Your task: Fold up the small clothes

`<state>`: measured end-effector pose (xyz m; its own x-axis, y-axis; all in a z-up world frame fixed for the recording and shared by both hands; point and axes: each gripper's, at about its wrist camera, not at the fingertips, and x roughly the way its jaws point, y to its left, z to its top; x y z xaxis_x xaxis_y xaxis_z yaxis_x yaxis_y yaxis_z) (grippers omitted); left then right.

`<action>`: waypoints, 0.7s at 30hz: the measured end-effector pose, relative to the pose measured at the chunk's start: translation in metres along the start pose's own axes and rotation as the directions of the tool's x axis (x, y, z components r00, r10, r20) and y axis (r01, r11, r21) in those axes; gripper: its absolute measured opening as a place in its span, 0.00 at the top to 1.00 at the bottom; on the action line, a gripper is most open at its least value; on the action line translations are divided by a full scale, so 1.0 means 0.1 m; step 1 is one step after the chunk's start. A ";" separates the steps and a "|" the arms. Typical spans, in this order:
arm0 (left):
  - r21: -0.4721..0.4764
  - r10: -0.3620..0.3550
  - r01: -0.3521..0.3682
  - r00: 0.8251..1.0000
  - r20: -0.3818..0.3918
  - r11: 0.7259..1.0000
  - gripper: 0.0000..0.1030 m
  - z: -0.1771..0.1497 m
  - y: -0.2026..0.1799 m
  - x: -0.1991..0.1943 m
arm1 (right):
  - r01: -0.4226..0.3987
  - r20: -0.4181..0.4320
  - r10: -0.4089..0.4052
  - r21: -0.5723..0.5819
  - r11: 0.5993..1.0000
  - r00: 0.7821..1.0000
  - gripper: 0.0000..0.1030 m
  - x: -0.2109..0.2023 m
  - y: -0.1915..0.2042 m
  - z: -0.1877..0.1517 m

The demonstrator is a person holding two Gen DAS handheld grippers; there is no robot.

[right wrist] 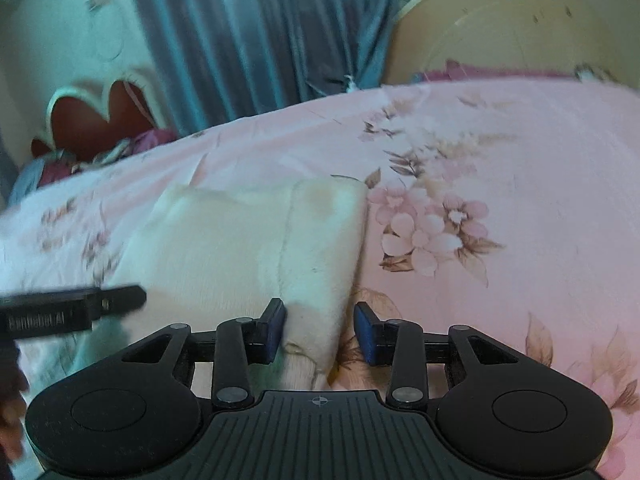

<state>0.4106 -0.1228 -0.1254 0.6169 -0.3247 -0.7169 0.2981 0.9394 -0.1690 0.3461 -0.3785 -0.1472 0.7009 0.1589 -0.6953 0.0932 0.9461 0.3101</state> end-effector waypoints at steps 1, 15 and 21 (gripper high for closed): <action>-0.014 -0.006 0.006 1.000 -0.004 1.000 0.29 0.01 0.01 -0.03 | -0.003 0.007 0.003 -0.001 1.000 1.000 0.63 -0.05 0.02 0.00; -0.037 -0.063 0.060 0.995 -0.074 0.997 0.32 -0.54 0.06 -0.42 | -0.060 -0.048 0.059 -0.025 0.998 0.997 0.64 -0.72 0.12 -0.57; -0.016 -0.053 0.052 0.995 -0.084 0.999 0.32 -0.64 0.01 -0.42 | -0.056 -0.104 0.059 0.025 0.998 0.993 0.90 -0.72 0.03 -0.82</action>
<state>0.3382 -0.1007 -0.1385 0.5368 -0.3636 -0.7613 0.3181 0.9230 -0.2165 0.2379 -0.3640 -0.1488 0.6281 0.2424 -0.7394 0.0713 0.9283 0.3649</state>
